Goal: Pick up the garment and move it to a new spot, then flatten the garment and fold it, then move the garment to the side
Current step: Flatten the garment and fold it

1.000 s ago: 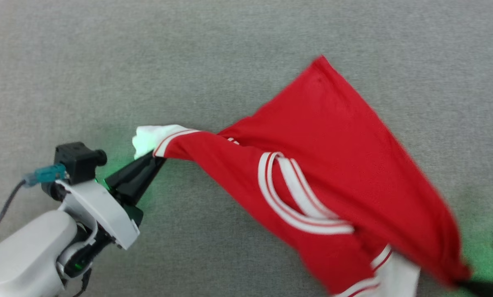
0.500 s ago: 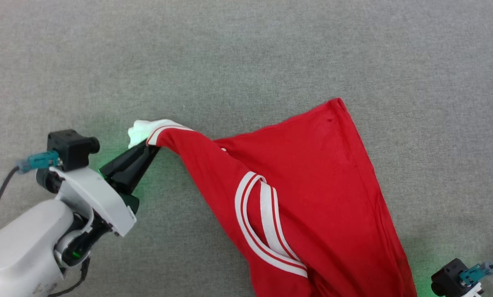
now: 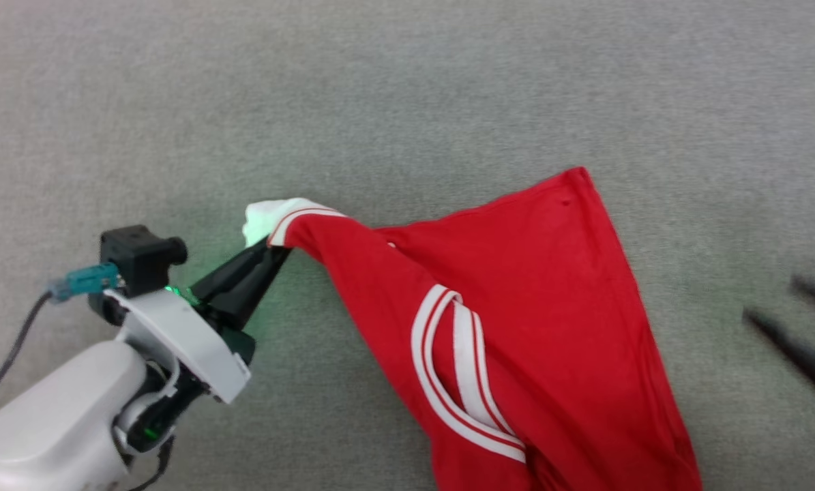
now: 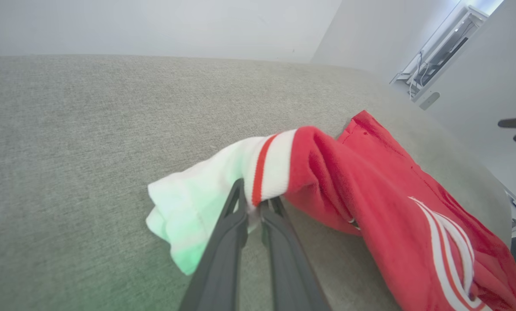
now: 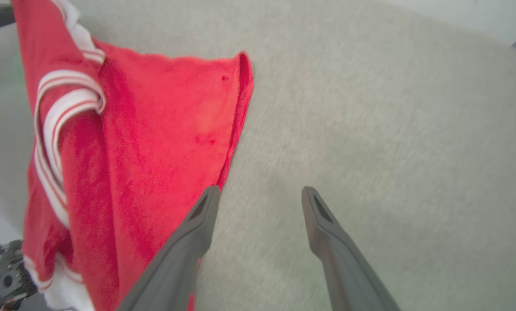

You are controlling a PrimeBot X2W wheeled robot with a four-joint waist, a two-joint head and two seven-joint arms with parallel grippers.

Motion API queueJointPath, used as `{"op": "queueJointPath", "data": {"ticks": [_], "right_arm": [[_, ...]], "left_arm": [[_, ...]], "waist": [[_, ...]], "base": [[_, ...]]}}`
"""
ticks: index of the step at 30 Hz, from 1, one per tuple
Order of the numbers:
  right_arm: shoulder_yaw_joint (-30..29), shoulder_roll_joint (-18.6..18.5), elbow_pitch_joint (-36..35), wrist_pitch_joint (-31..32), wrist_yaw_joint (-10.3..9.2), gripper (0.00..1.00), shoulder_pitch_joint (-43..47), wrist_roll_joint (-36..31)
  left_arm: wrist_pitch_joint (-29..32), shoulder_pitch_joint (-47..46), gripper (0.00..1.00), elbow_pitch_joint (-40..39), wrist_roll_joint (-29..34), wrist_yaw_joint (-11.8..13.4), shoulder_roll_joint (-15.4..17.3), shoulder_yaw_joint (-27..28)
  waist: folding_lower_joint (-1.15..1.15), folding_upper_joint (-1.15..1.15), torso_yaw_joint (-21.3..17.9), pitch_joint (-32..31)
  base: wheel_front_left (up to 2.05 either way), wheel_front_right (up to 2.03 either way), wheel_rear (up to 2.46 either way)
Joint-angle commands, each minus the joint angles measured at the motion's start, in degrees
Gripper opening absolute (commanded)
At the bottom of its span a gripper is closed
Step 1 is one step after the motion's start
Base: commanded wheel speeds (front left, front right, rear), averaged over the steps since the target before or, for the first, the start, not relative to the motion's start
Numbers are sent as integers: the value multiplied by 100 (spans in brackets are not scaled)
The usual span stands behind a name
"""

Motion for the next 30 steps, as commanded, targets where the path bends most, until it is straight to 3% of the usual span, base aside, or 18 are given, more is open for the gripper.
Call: {"op": "queueJointPath", "data": {"ticks": [1,4,11,19,20,21,22,30], "right_arm": [[6,123,31,-41,-8,100,-143,-97],[233,405,315,16,-8,100,-927,-543],[1566,941,1432,397,-8,100,-2743,-947],[3105,947,2620,762,-8,98,-3952,-877],[3277,930,2700,760,-8,43,-4032,-823],[3351,936,2801,709,-8,7,-4088,-761],[3394,944,2893,652,-8,0,-4156,-709],[2806,1114,3780,-105,-9,0,-4908,-655]], "left_arm": [[-34,64,0,-27,44,-11,-41,43],[-30,90,0,-100,213,-11,-173,134],[-21,160,0,-172,475,-11,-443,293],[-22,137,0,-178,620,-12,-659,288],[-22,117,0,-180,607,-12,-661,273],[-22,84,0,-183,581,-12,-655,248],[-22,45,0,-190,544,-12,-630,230],[-8,-574,0,-563,2,-12,-134,-37]], "waist": [[0,0,93,61],[0,0,241,174],[0,0,520,460],[0,0,724,594],[0,0,734,599],[0,0,747,601],[0,0,749,600],[0,0,571,612]], "base": [[0,0,0],[0,0,0],[0,0,0],[0,0,0],[0,0,0],[0,0,0],[0,0,0],[0,0,0]]}}
